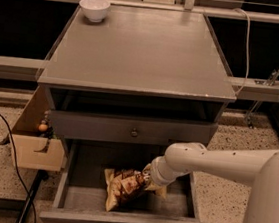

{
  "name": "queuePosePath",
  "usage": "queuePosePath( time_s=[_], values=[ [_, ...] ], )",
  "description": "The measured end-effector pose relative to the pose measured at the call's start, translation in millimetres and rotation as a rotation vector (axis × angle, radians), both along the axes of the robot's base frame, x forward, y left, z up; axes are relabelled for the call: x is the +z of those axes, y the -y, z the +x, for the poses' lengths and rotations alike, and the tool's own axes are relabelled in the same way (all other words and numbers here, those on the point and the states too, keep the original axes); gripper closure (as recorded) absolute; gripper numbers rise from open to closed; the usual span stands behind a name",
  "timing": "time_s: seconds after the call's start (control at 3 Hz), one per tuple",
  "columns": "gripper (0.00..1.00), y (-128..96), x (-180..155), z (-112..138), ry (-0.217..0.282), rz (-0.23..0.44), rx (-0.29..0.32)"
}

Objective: Pick brown chip bag from middle drawer and place on counter

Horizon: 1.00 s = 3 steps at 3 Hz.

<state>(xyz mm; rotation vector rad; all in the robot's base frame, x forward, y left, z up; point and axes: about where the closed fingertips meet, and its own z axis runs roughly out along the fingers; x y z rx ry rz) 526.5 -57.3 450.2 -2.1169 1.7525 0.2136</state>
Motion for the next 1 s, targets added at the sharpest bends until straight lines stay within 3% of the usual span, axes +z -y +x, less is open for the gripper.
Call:
queuePosePath(
  time_s=[0.67, 1.0],
  values=[
    [1.0, 1.1, 87.7, -4.9, 0.036, -0.001, 0.043],
    [1.0, 12.0, 135.7, -14.5, 0.041, -0.012, 0.04]
  ],
)
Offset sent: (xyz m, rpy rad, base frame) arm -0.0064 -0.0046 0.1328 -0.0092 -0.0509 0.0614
